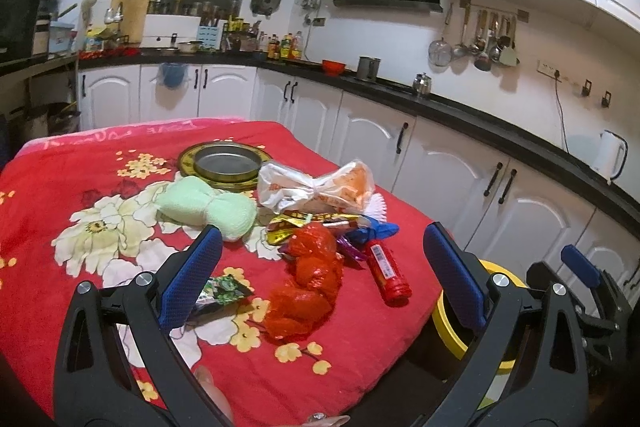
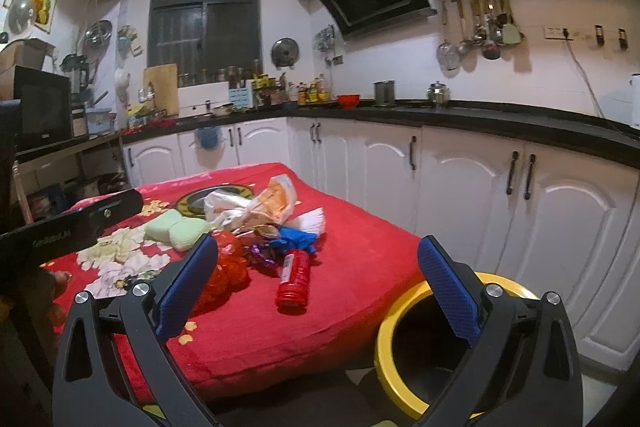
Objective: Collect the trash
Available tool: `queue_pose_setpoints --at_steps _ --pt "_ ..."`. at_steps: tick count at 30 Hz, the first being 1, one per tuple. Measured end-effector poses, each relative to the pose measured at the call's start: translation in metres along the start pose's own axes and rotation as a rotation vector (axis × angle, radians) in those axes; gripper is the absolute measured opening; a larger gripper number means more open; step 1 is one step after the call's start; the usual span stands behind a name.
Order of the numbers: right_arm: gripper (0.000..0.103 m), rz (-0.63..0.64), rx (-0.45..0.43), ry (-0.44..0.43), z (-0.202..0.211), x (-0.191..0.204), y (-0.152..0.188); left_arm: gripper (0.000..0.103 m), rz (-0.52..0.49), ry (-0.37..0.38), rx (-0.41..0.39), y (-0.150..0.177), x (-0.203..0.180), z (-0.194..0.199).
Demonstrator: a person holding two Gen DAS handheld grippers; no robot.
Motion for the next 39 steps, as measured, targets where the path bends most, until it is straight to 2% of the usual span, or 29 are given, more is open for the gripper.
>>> queue_pose_setpoints --at_steps 10,14,18,22,27,34,39 --pt "0.097 0.012 0.098 -0.135 -0.036 0.029 0.005 0.092 0.038 -0.033 0.012 -0.006 0.034 -0.013" --pt "0.097 0.054 0.122 -0.127 -0.054 0.028 0.011 0.092 0.031 -0.049 0.058 0.000 0.045 -0.025" --pt "0.097 0.068 0.159 -0.115 -0.073 0.022 0.022 0.092 0.057 -0.018 0.125 0.012 0.048 -0.039" --pt "0.095 0.063 0.227 -0.107 -0.099 0.012 0.042 0.092 0.031 0.025 0.171 0.023 0.039 -0.051" --pt "0.079 0.087 0.308 -0.109 -0.123 0.010 0.071 0.092 0.001 0.081 0.248 0.040 0.025 -0.071" --pt "0.064 0.030 0.424 -0.152 -0.149 0.011 0.103 0.092 -0.020 0.137 0.351 0.064 0.016 -0.098" --pt "0.049 0.004 0.483 -0.168 -0.159 0.011 0.120 0.074 -0.009 0.140 0.418 0.079 0.019 -0.109"
Point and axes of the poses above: each gripper's, at about its wrist camera, not at the fingertips, and z roughly against the way its jaws point, x to its left, y to its underside, the point moved 6 cm from there along -z, roughly the way its jaws point, and after that the axes turned 14 degrees about -x, right-handed, at the moved point
